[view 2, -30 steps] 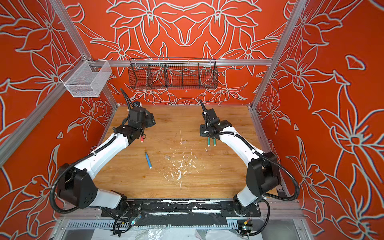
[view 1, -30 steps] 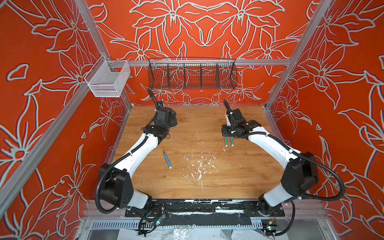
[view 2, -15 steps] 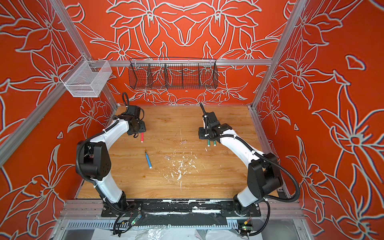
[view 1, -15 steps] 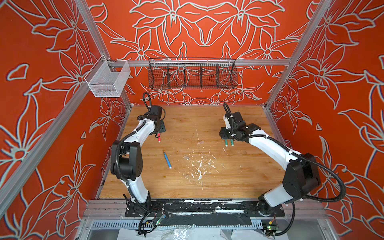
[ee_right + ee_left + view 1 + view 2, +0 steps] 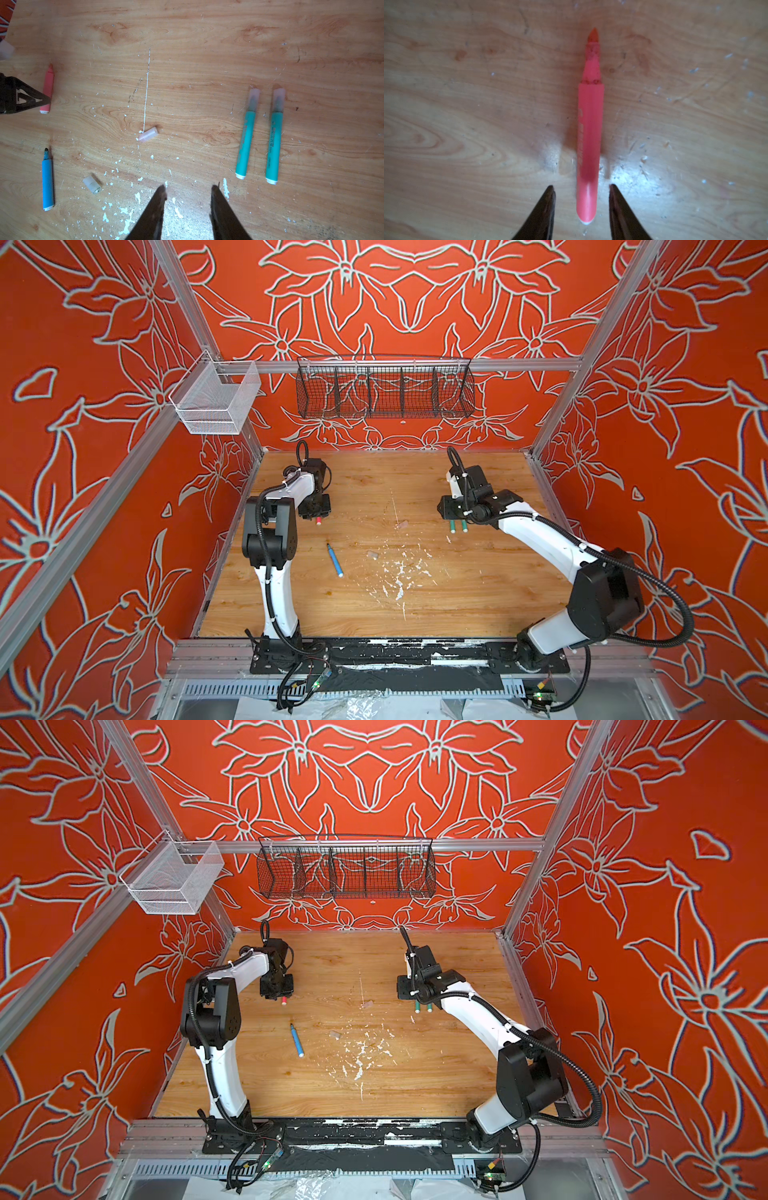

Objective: Insert the pens into the pen caps
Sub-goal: 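Lower the left gripper over the pink marker and grasp it, then lift the pink marker upright with the left gripper while the right gripper approaches it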

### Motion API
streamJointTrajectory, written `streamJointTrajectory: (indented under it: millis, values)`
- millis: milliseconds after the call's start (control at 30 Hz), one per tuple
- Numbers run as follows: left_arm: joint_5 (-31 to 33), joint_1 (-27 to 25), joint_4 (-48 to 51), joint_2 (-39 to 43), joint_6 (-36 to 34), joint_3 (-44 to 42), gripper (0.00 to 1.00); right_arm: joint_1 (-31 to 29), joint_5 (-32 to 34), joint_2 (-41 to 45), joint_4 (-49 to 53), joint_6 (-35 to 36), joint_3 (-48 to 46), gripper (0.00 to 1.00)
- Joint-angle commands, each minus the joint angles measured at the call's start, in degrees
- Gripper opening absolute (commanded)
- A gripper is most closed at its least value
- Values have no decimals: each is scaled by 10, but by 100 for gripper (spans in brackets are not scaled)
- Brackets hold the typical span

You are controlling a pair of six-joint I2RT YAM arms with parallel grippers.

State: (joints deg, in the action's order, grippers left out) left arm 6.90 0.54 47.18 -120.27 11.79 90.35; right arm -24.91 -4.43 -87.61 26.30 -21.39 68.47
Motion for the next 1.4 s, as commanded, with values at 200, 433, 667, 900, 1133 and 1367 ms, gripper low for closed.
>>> streamJointTrajectory:
  millis: [200,433,667,900,1133,1367]
  values:
    - [-1,4,21,-36,-14,15,18,0,-14,19,0,4,-5,38]
    - [2,-2,20,-18,-12,15,6,-1,-16,24,6,3,3,39]
    - [10,-53,-11,66,-16,-11,3,-1,-17,30,3,-2,1,39]
    - [-25,-134,-58,131,-29,-45,3,0,-14,32,-4,-22,-5,39]
    - [-106,-232,-147,214,-38,-100,2,4,-19,71,-39,-60,-33,41]
    - [-205,-307,-307,329,-49,-218,3,5,-121,119,-141,-110,-70,48]
